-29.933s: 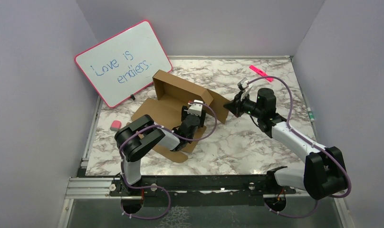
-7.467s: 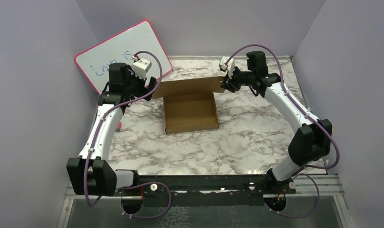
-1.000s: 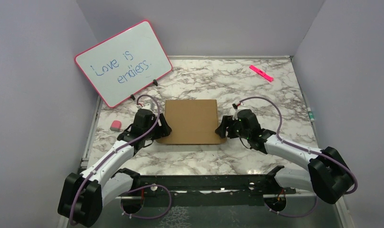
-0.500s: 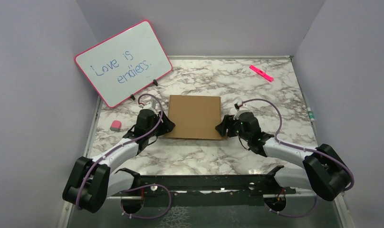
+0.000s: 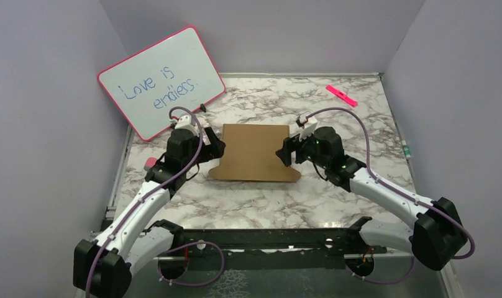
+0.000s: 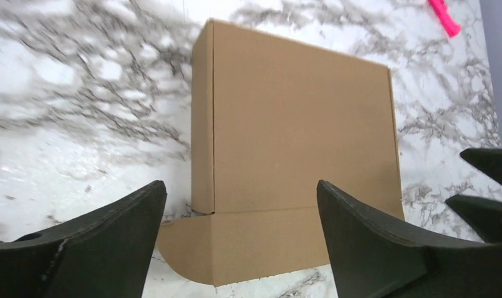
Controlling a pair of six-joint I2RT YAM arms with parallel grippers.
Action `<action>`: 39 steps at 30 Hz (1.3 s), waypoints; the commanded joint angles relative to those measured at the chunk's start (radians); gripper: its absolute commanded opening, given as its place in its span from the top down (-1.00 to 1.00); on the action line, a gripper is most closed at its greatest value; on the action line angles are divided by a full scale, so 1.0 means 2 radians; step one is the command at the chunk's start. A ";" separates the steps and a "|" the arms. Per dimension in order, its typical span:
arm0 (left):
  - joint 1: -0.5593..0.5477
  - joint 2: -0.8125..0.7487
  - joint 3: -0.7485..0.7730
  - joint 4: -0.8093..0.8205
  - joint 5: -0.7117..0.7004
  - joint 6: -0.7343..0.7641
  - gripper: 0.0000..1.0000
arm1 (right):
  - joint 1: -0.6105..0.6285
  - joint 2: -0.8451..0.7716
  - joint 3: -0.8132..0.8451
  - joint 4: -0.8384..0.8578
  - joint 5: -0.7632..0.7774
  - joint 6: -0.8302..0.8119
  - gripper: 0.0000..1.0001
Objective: Fold the paper box
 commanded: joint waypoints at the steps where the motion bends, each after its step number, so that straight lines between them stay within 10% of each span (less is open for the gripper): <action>1: -0.001 -0.052 0.054 -0.078 -0.064 0.061 -0.90 | 0.028 -0.003 0.022 -0.058 -0.049 -0.056 -0.64; 10: 0.014 -0.044 0.103 -0.091 -0.128 0.176 -0.98 | 0.166 0.053 0.060 -0.090 0.075 -0.161 -0.68; 25: 0.059 -0.062 0.070 -0.093 -0.087 0.164 -0.98 | 0.337 0.170 0.098 -0.042 0.313 -0.358 -0.63; 39: 0.057 -0.073 0.062 -0.095 -0.088 0.160 -0.98 | 0.371 0.312 0.073 0.141 0.441 -0.490 -0.04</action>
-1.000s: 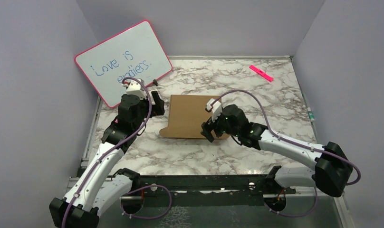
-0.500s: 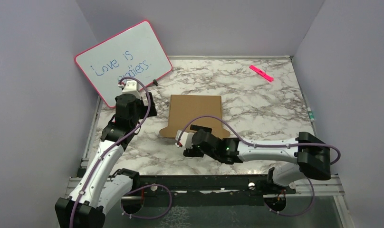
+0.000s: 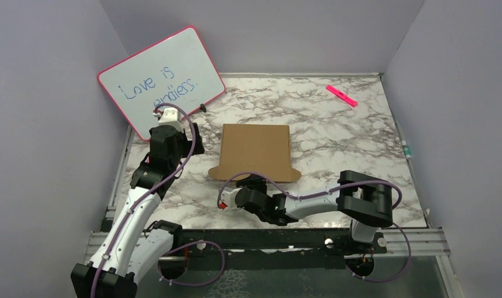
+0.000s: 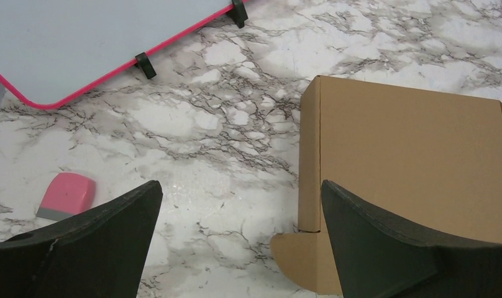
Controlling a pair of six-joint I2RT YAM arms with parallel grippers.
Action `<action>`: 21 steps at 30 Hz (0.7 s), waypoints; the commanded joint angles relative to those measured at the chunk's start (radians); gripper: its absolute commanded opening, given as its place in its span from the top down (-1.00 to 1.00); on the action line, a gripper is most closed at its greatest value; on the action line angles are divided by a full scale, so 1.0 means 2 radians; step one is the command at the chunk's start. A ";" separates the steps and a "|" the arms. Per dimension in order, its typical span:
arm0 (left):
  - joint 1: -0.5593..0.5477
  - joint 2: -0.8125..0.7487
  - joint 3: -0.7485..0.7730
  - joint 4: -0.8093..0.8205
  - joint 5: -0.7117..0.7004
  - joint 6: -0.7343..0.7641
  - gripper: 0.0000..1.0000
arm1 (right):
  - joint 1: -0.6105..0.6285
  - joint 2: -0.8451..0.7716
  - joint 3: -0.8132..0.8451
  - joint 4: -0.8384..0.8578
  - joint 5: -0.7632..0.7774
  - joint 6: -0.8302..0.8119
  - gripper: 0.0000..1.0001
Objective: Fold the paper box
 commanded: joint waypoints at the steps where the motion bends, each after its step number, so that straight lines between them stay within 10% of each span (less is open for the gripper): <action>1: -0.006 -0.006 -0.003 -0.002 0.003 0.000 -0.98 | 0.006 0.025 -0.015 0.112 0.072 -0.069 0.01; 14: -0.008 -0.016 0.003 0.009 0.025 0.007 -0.98 | 0.008 -0.016 0.006 0.048 0.059 -0.080 0.97; 21: -0.008 -0.021 0.048 -0.006 0.048 0.008 -0.98 | 0.008 -0.073 0.058 -0.099 0.016 -0.049 0.98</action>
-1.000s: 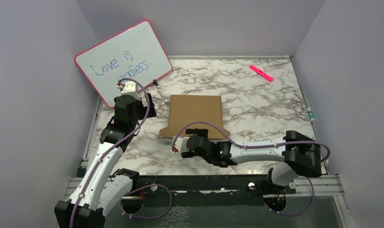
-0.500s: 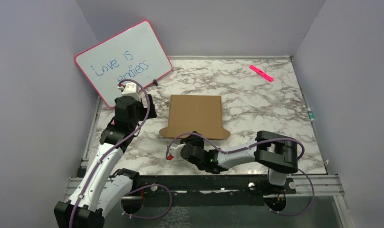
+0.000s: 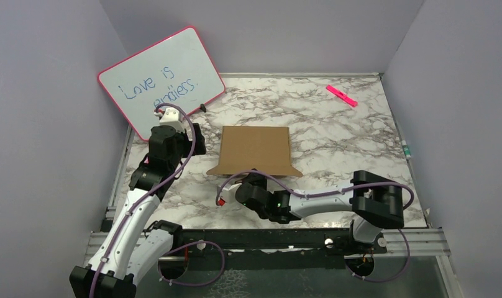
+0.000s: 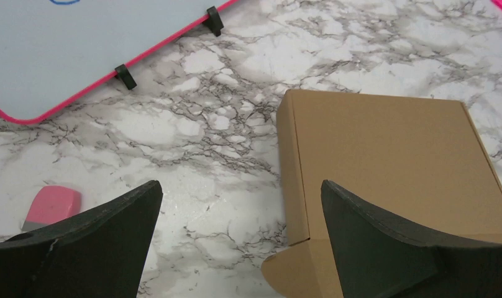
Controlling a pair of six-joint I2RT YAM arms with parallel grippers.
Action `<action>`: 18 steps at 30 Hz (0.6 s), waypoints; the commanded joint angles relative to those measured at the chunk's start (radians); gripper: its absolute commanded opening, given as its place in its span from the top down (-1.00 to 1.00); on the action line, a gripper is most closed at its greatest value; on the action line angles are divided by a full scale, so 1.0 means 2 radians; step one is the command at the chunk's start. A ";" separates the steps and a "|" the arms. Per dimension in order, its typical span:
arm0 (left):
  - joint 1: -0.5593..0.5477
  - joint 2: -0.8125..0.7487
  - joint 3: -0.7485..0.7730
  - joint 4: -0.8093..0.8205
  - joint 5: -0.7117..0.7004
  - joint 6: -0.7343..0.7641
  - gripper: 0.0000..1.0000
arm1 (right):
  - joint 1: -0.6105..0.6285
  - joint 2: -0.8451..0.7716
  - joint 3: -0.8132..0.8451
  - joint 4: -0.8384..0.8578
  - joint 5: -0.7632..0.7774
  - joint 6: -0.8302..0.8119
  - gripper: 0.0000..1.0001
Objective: Fold the paper box
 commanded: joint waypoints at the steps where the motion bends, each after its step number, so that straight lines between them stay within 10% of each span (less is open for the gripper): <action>1: -0.002 -0.016 0.050 -0.008 0.027 0.006 -0.98 | 0.004 -0.049 0.051 -0.128 -0.048 0.037 0.98; 18: -0.002 -0.025 0.160 -0.078 0.036 0.035 -0.98 | -0.033 -0.060 0.315 -0.482 -0.196 0.088 0.98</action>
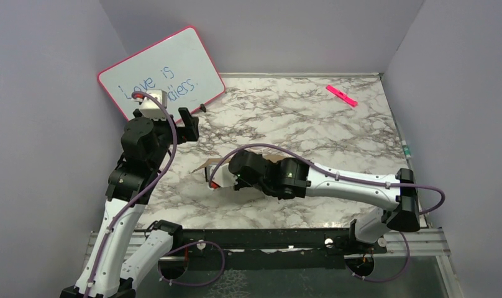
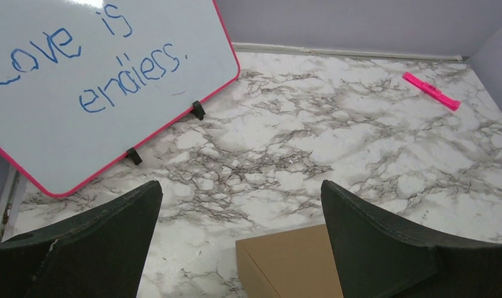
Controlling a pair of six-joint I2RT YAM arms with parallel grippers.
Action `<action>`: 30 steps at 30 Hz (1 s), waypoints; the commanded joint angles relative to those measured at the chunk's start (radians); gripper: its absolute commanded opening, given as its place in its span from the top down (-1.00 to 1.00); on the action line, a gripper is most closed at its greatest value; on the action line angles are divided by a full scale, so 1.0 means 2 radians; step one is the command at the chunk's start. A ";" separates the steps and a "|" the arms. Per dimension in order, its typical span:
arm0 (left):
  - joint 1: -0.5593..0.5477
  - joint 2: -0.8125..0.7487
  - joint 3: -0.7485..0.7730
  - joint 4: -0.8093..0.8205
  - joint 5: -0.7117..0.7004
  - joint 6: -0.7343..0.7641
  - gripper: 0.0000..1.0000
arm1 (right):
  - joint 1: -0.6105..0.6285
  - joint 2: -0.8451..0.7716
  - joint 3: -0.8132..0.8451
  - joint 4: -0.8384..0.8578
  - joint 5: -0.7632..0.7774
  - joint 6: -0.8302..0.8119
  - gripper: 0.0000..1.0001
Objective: Fold the paper box
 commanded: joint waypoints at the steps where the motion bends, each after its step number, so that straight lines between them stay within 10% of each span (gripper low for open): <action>1: -0.002 -0.004 0.008 -0.028 0.013 0.018 -0.98 | -0.030 0.003 0.053 -0.095 -0.065 0.010 0.98; 14: -0.002 0.010 -0.013 -0.047 0.039 0.032 -0.98 | -0.155 0.055 0.104 -0.096 -0.188 -0.028 0.95; 30: -0.002 0.031 -0.015 -0.058 0.086 0.050 -0.98 | -0.170 0.033 0.145 -0.037 -0.187 0.056 -0.20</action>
